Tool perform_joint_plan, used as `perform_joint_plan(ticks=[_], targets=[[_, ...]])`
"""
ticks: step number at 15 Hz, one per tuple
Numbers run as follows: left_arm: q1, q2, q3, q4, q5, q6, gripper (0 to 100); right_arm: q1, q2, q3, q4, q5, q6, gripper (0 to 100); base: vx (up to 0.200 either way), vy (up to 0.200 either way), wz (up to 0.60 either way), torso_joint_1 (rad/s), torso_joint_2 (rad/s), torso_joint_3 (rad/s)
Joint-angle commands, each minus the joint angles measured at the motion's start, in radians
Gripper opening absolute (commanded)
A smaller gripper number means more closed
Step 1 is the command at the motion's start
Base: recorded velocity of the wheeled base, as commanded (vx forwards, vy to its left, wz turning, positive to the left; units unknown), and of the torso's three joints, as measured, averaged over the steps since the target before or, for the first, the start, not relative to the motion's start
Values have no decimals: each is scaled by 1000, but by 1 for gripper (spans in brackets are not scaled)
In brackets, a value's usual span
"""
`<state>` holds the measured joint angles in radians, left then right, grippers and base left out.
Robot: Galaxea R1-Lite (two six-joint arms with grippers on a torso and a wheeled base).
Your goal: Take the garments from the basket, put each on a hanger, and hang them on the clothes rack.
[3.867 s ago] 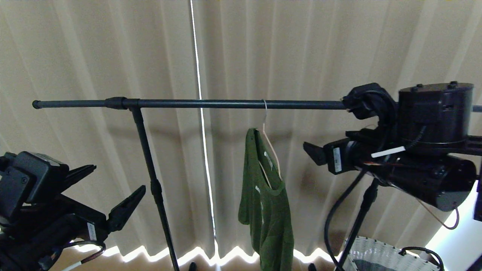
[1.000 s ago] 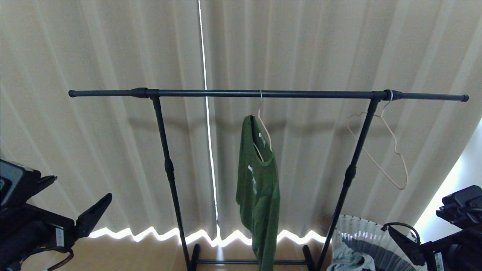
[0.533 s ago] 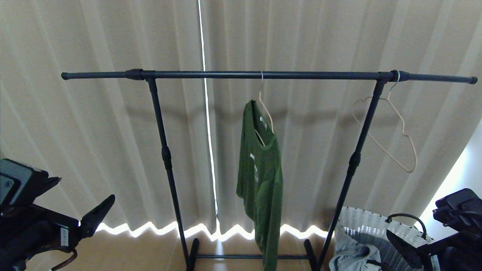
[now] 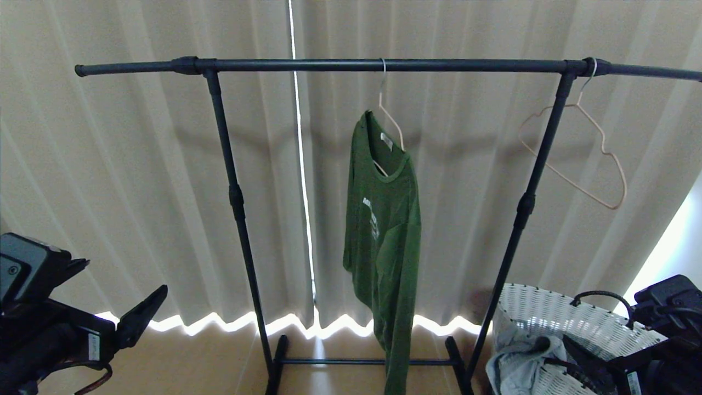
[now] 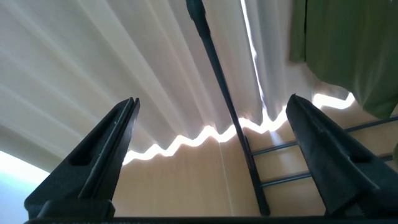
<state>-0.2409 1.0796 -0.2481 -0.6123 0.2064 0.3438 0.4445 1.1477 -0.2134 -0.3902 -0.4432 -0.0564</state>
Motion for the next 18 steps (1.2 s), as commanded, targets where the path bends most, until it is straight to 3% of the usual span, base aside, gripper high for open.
perform_joint_plan(ticks=[1, 10, 18], targets=[[-2, 0, 0, 0, 1, 0, 100, 0, 0, 0, 1, 0, 0, 100, 0, 0, 0, -217, 481, 261], [-3, 2, 4, 0, 1, 1, 100, 0, 1, 0, 1, 0, 0, 100, 0, 0, 0, -187, 445, 254], [-3, 8, 4, -1, 1, 1, 100, 0, 20, 0, 2, 0, 1, 100, 0, 0, 0, -16, 45, 25]])
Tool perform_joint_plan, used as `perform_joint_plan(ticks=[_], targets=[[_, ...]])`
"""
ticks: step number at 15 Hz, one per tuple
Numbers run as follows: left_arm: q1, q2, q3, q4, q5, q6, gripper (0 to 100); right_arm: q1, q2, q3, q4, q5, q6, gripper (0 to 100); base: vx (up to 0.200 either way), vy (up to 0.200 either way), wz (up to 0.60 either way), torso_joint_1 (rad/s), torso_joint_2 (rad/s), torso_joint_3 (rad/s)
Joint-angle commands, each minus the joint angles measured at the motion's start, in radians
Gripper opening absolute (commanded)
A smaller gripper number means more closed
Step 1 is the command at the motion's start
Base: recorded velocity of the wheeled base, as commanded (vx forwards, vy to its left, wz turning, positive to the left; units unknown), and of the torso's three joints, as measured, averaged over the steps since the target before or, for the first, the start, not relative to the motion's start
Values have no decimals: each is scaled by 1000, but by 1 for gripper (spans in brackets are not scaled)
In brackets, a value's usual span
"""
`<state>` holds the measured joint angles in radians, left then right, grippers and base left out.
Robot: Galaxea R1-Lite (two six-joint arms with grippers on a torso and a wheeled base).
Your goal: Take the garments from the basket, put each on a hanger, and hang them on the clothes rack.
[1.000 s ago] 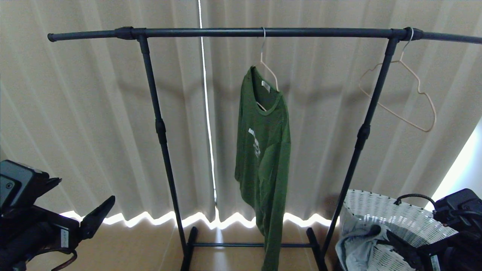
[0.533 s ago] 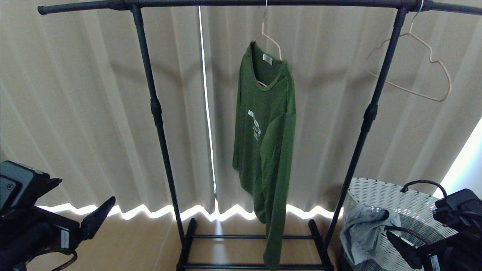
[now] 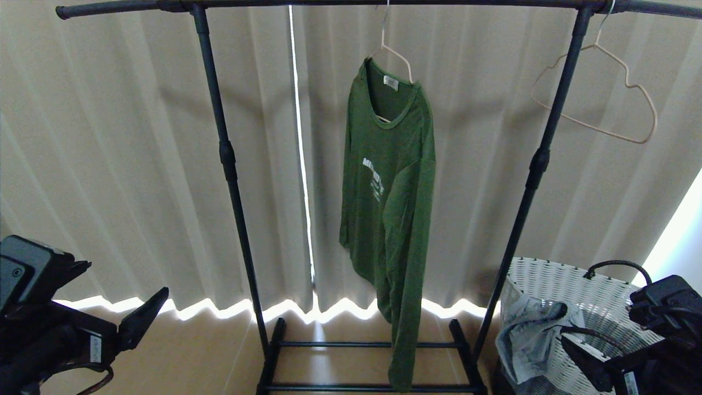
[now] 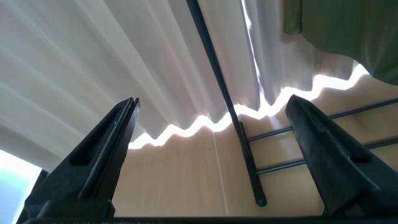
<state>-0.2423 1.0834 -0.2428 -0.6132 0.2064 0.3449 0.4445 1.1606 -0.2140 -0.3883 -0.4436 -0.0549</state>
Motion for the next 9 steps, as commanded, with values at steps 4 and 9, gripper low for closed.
perform_joint_plan(ticks=[4, 9], targets=[[-3, 27, 11, 3, 1, 23, 100, 0, 13, 1, -1, 0, -2, 100, 0, 0, 0, 0, 0, 0], [-3, 18, 20, 1, 2, 42, 100, 0, 5, 2, -1, -3, -2, 100, 0, -200, 0, 2, 2, 4]])
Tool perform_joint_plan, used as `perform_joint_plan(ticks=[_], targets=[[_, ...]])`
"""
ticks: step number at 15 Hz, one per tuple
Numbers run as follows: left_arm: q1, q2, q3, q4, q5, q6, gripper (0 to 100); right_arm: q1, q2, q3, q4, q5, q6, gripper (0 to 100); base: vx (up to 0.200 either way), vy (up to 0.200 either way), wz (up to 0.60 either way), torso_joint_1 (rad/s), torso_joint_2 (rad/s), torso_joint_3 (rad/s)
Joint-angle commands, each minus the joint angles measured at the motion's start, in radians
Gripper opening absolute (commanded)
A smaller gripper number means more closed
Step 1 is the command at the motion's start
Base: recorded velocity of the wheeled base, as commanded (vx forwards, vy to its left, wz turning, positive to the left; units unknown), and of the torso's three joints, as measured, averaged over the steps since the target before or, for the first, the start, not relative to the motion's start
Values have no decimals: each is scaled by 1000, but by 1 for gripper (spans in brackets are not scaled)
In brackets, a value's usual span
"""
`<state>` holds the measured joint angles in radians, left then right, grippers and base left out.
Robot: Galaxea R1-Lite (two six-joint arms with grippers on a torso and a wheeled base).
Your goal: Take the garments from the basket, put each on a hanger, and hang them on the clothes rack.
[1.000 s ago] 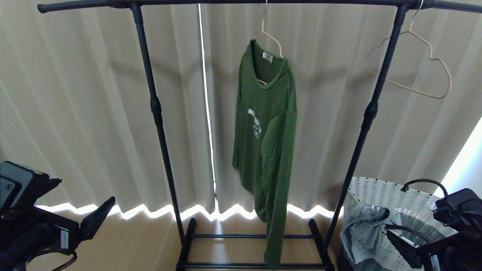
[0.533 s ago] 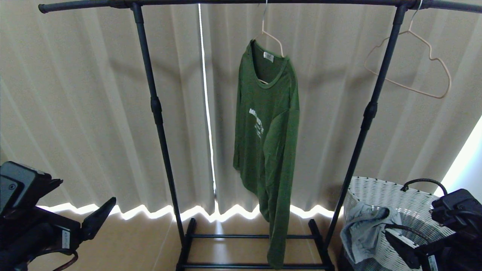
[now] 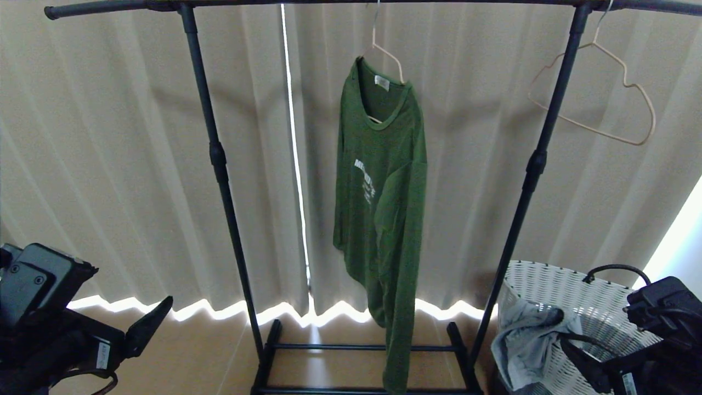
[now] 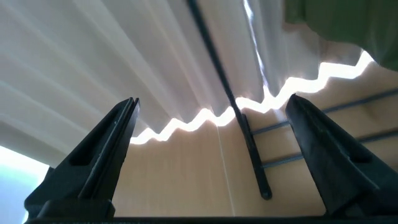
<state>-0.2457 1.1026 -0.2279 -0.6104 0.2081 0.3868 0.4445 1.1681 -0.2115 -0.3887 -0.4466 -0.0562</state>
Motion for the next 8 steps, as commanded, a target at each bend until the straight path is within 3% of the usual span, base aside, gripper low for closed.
perform_joint_plan(ticks=[1, 4, 8], targets=[[0, -1, 7, -2, 1, 1, 100, 0, -4, 0, 1, -1, -1, 100, 0, -200, 0, 2, 7, -2], [0, -1, 15, -2, 1, 17, 100, 0, -7, 7, -1, -1, -1, 100, 0, -200, 0, 1, 9, 2], [0, -1, 25, -3, 1, 18, 100, -1, -27, 7, -1, -3, -1, 100, 0, 0, 0, 0, 0, 0]])
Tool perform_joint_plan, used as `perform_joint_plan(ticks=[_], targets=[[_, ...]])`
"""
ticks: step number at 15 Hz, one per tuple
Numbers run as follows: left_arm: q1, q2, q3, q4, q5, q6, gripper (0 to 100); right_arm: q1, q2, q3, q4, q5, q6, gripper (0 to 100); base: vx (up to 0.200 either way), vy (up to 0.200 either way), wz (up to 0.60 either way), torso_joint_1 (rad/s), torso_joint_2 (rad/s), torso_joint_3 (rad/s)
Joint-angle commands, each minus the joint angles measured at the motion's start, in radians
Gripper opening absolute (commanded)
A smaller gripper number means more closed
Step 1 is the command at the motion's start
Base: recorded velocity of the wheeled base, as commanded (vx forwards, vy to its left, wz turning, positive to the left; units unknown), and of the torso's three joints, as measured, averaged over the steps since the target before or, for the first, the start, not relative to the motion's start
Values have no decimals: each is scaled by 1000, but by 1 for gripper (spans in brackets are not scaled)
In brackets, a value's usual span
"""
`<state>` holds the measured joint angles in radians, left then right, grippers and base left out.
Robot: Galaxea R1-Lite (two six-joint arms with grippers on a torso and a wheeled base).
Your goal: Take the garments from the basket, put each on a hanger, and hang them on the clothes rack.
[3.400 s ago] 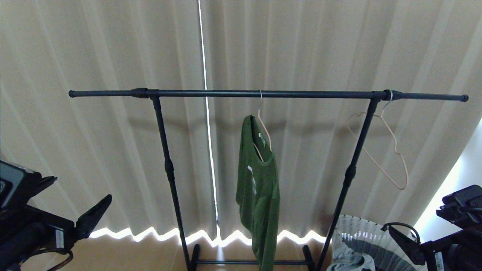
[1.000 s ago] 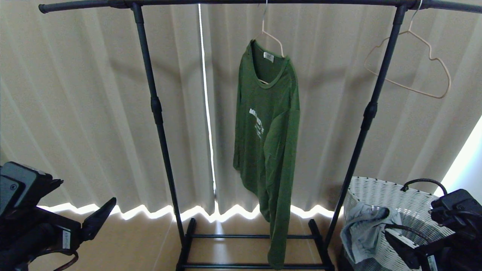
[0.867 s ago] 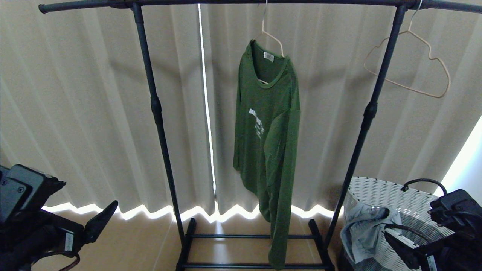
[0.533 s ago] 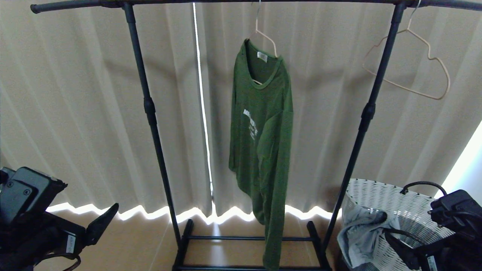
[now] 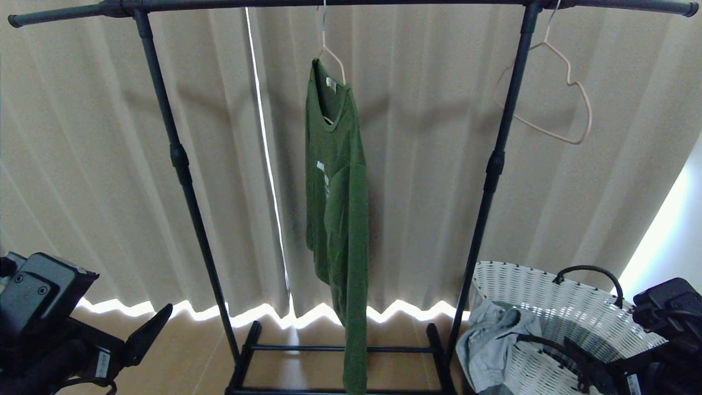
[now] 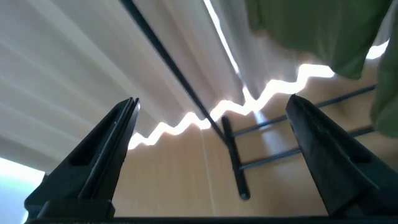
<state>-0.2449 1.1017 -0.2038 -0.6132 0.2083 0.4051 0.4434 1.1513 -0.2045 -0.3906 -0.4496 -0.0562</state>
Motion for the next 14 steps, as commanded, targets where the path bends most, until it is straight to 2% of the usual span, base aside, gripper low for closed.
perform_joint_plan(ticks=[1, 5, 11, 13, 14], targets=[[-1, 0, 1, 0, 0, 0, 100, 0, -10, 0, 1, 0, -1, 100, 0, 0, 0, 0, 0, 0], [-1, -3, -3, 0, 0, -5, 100, 0, -10, 2, 3, -1, -2, 100, 0, 0, 0, 0, 0, 0], [-1, -19, -8, -2, 0, -3, 100, 0, -33, 4, 1, -1, -1, 100, 200, 0, 0, 3, 4, 2], [-2, -57, -6, -2, -1, -2, 100, -5, -35, 10, 7, 0, -2, 100, 0, 0, 0, 0, 0, 0], [-8, -85, -8, -2, -3, -3, 100, -37, -16, 7, 10, 0, -16, 100, 0, 0, 0, 0, 0, 0]])
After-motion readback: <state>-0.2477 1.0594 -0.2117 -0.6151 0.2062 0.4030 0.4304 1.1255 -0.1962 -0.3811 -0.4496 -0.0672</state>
